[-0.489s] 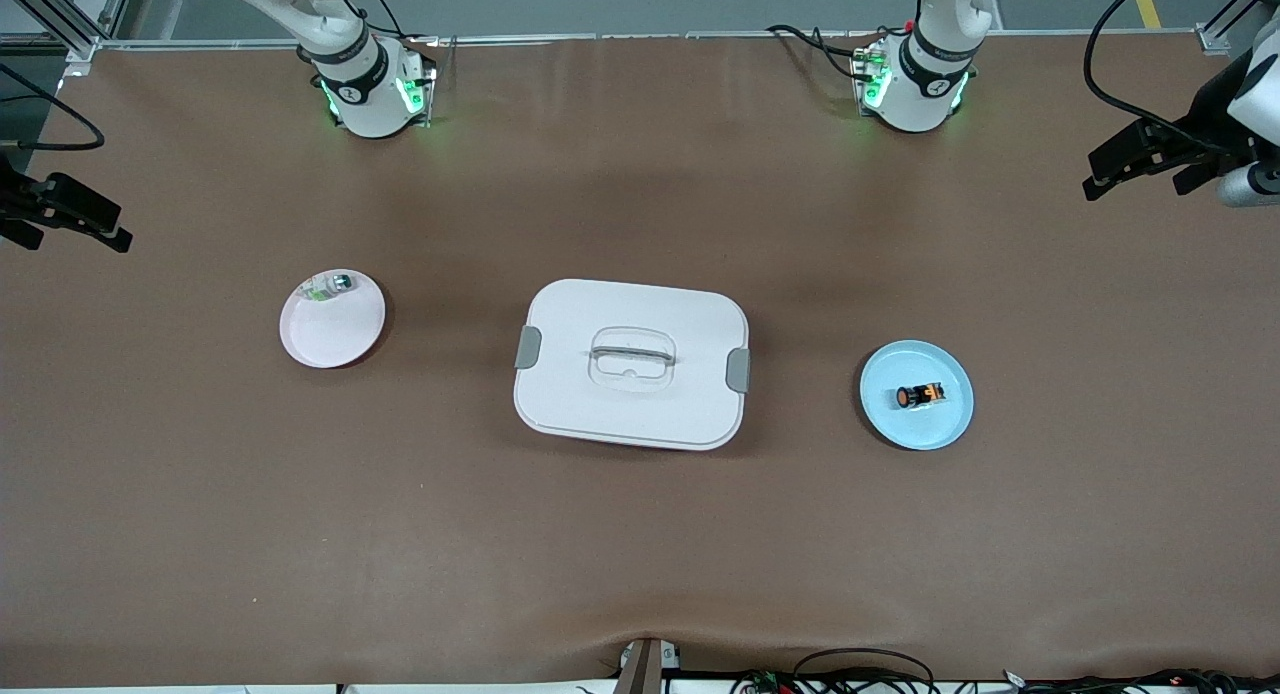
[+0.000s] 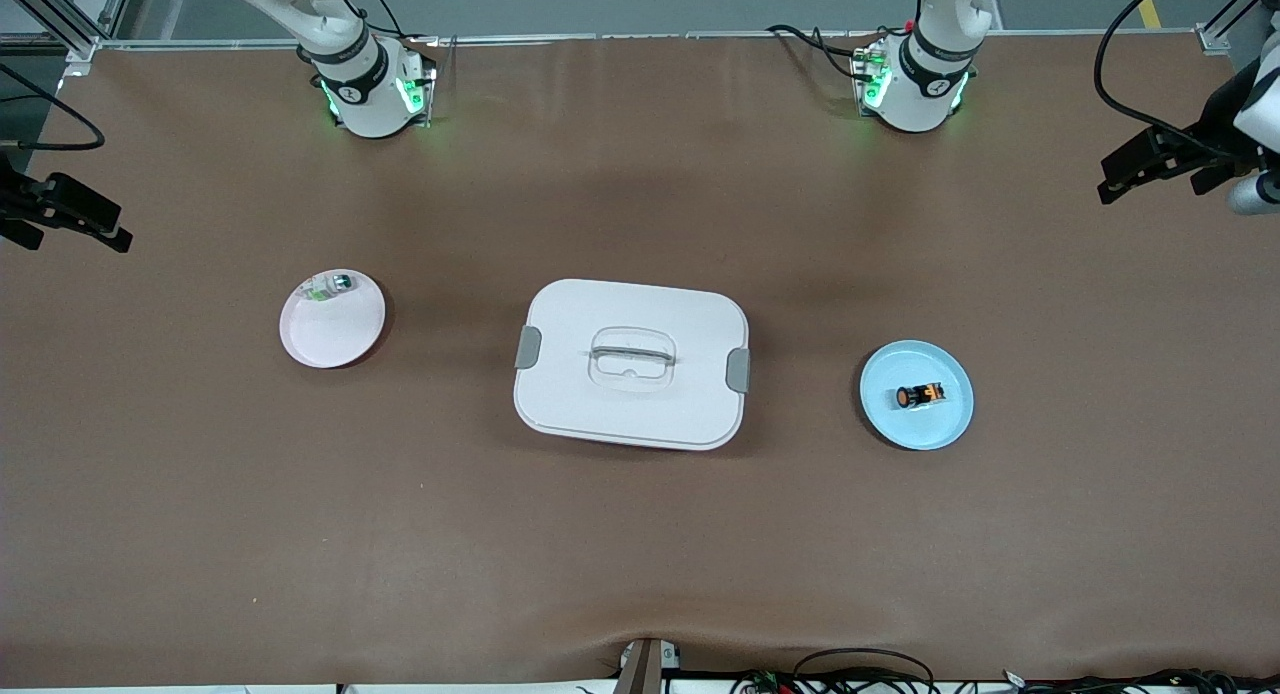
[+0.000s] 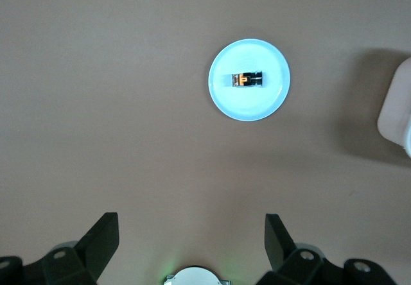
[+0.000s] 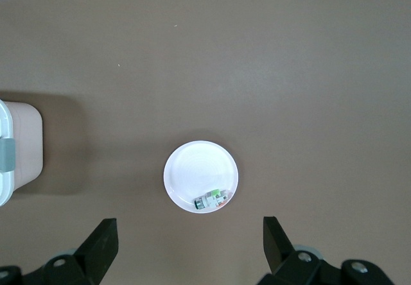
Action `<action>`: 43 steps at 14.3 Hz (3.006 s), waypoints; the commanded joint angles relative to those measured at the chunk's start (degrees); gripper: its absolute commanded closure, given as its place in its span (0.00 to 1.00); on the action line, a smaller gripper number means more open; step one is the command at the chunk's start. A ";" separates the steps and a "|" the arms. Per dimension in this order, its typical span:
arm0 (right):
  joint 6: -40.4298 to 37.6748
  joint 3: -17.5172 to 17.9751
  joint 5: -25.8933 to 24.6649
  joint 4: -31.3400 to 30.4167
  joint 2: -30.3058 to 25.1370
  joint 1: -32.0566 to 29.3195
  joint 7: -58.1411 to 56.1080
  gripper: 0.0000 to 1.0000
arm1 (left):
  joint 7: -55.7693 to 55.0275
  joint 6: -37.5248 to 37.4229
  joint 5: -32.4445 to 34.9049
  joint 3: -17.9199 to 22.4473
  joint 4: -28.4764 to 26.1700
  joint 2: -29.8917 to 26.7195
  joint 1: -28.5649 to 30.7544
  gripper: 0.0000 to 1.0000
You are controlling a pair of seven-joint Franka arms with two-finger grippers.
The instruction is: Transfer orange switch to right arm and place
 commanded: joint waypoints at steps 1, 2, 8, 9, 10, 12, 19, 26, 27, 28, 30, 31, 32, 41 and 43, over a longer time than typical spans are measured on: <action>-0.45 -0.18 -1.18 0.81 0.25 0.50 -0.41 0.00 | 0.80 0.69 0.69 -0.02 1.63 6.33 1.21 0.00; -0.36 -0.18 -1.18 0.81 0.25 0.50 -0.41 0.00 | 0.80 3.23 0.60 0.07 0.67 7.74 1.30 0.00; -0.45 -0.18 -1.18 0.81 0.25 0.41 -0.50 0.00 | 2.47 24.06 -1.24 -0.37 -14.09 10.73 1.83 0.00; -0.36 -0.18 -1.18 0.81 0.25 0.41 -0.50 0.00 | 2.65 26.95 -1.77 -0.54 -14.89 12.14 1.66 0.00; -0.36 -0.18 -1.18 0.81 0.25 0.41 -0.50 0.00 | 2.65 30.20 -3.34 -0.63 -15.68 13.37 1.39 0.00; -0.36 -0.18 -1.18 0.81 0.25 0.50 -0.41 0.00 | 2.56 35.57 -7.90 -0.98 -17.61 15.66 1.13 0.00; -0.36 -0.18 -1.18 0.81 0.34 0.59 -0.41 0.00 | 1.42 61.13 -13.55 -3.62 -31.14 19.70 1.13 0.00; -0.36 -0.18 -1.18 0.81 0.34 0.76 -0.41 0.00 | 2.30 74.78 -13.46 -4.14 -32.65 27.61 0.69 0.00; -0.36 -0.18 -1.18 0.81 0.42 0.68 -0.41 0.00 | 2.21 75.75 -13.46 -4.41 -32.56 27.97 0.77 0.00; -0.36 -0.18 -1.18 0.81 0.42 0.68 -0.41 0.00 | 2.12 76.28 -13.46 -4.58 -32.56 28.32 0.78 0.00; -0.36 -0.18 -1.18 0.81 0.34 0.68 -0.41 0.00 | 2.12 76.73 -13.55 -5.81 -32.56 28.76 0.78 0.00; -0.36 -0.18 -1.18 0.81 0.34 0.68 -0.41 0.00 | 2.04 77.51 -13.55 -6.17 -32.56 29.11 1.04 0.00; -0.27 -0.18 -1.18 0.81 0.42 0.68 -0.41 0.00 | 2.12 77.69 -13.55 -6.34 -32.56 29.55 1.04 0.00; -0.27 -0.18 -1.18 0.81 0.42 0.76 -0.41 0.00 | 2.56 79.28 -13.55 -6.34 -31.95 31.49 0.95 0.12; -0.27 -0.18 -1.18 0.81 0.42 0.76 -0.41 0.00 | 2.56 79.28 -13.55 -6.34 -31.95 31.49 0.95 0.36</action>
